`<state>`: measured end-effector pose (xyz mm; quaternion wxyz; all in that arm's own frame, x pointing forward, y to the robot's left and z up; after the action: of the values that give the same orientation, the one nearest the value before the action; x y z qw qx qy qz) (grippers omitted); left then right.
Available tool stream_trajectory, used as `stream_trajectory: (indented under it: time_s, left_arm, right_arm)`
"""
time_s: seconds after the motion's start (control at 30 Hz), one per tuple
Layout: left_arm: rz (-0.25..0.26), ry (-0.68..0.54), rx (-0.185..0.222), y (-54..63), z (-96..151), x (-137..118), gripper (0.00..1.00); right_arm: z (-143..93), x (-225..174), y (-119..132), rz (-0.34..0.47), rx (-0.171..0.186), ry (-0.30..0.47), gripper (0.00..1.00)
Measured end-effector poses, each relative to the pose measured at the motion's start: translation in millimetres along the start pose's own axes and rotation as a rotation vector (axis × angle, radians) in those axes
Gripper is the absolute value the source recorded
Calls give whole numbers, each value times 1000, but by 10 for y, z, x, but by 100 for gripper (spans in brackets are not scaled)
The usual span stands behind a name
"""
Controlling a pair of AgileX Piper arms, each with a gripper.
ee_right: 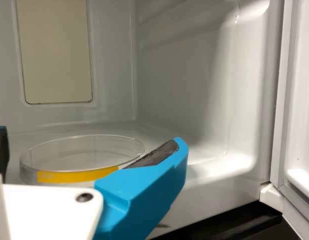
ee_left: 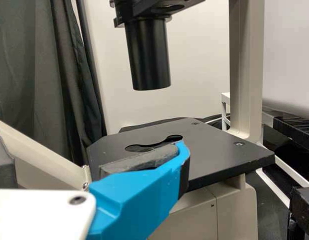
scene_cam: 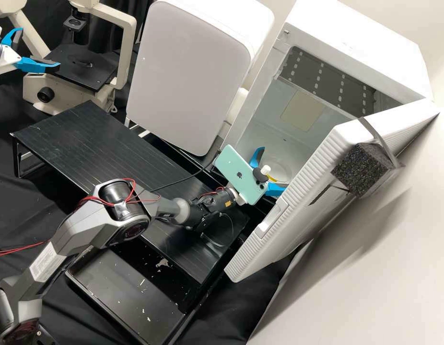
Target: Place the petri dish in the incubator
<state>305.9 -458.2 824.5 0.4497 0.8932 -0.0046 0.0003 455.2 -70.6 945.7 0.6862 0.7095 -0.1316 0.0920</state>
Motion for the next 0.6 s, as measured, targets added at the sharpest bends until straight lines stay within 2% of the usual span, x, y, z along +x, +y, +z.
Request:
stream_trajectory:
  time_s: [0.17,0.23,0.47,0.6]
  left_arm:
    - [0,0,0,0,0,0,100]
    - [0,0,0,0,0,0,100]
    - [0,0,0,0,0,0,100]
    - [0,0,0,0,0,0,100]
  right_arm:
    - [-12,-186,98,-6,-36,37,100]
    - [-58,-289,164,-6,-48,79,100]
    - [-231,-621,428,75,-52,243,100]
    - [-246,-823,537,98,-39,254,100]
